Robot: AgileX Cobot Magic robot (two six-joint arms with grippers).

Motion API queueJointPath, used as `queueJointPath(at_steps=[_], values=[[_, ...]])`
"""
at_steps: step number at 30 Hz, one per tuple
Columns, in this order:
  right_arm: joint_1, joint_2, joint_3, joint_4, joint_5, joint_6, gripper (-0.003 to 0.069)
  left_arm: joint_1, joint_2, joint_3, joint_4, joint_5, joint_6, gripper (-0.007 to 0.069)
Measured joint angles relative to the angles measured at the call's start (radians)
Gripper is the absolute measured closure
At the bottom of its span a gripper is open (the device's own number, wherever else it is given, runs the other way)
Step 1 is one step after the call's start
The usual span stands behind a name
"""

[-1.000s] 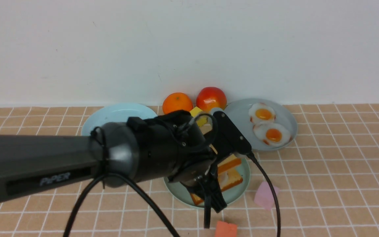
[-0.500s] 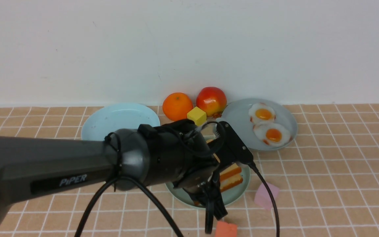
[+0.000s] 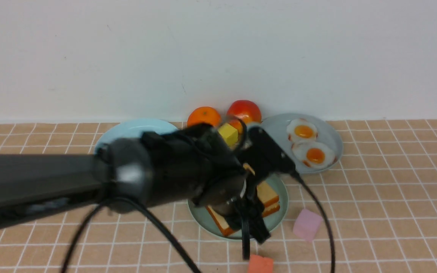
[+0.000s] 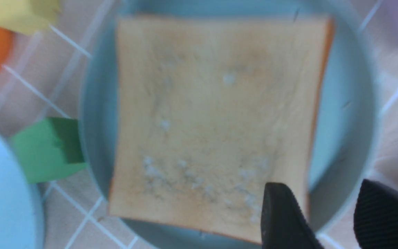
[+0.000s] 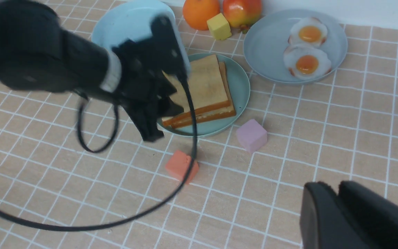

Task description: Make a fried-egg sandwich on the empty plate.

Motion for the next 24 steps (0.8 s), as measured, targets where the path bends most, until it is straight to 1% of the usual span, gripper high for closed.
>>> queueJointPath(at_steps=[1, 2, 5, 6, 7, 8, 10, 12, 14, 16, 18, 20, 21, 24], values=[[0.0, 0.0, 0.0, 0.0, 0.0, 0.0, 0.0565, -0.003, -0.041, 0.0, -0.023, 0.006, -0.001, 0.0326], [0.0, 0.0, 0.0, 0.0, 0.0, 0.0, 0.0564, -0.009, -0.122, 0.0, -0.058, 0.018, -0.008, 0.0351], [0.0, 0.0, 0.0, -0.005, 0.001, 0.0, 0.0564, -0.028, -0.259, 0.005, -0.123, 0.022, -0.02, 0.0431], [0.0, 0.0, 0.0, -0.011, 0.005, 0.0, 0.0564, -0.035, -0.341, 0.018, -0.156, 0.005, -0.021, 0.0481], [0.0, 0.0, 0.0, -0.016, 0.008, 0.0, 0.0564, -0.038, -0.384, 0.028, -0.173, -0.009, -0.023, 0.0508], [0.0, 0.0, 0.0, -0.023, 0.013, 0.0, 0.0564, -0.041, -0.457, 0.055, -0.197, -0.032, -0.023, 0.0554], [0.0, 0.0, 0.0, -0.045, 0.03, 0.0, 0.0564, -0.043, -0.619, 0.149, -0.261, -0.129, -0.023, 0.0638], [0.0, 0.0, 0.0, -0.062, 0.046, 0.0, 0.0564, -0.043, -0.717, 0.232, -0.283, -0.189, -0.024, 0.0638], [0.0, -0.008, 0.0, -0.093, 0.083, 0.0, 0.0564, -0.043, -0.873, 0.397, -0.315, -0.316, -0.025, 0.0638], [0.0, -0.028, 0.0, -0.115, 0.097, 0.01, 0.0564, -0.043, -0.978, 0.527, -0.315, -0.42, -0.025, 0.0638], [0.0, -0.071, 0.0, -0.147, 0.097, 0.044, 0.0564, -0.043, -1.098, 0.69, -0.321, -0.538, -0.025, 0.0638], [0.0, -0.096, 0.0, -0.161, 0.097, 0.059, 0.0564, -0.043, -1.133, 0.75, -0.321, -0.573, -0.025, 0.0638], [0.0, -0.138, 0.0, -0.185, 0.097, 0.087, 0.0564, -0.043, -1.19, 0.826, -0.322, -0.639, -0.025, 0.0638], [0.0, -0.21, 0.0, -0.218, 0.098, 0.136, 0.0564, -0.043, -1.256, 0.946, -0.322, -0.723, -0.025, 0.0638]])
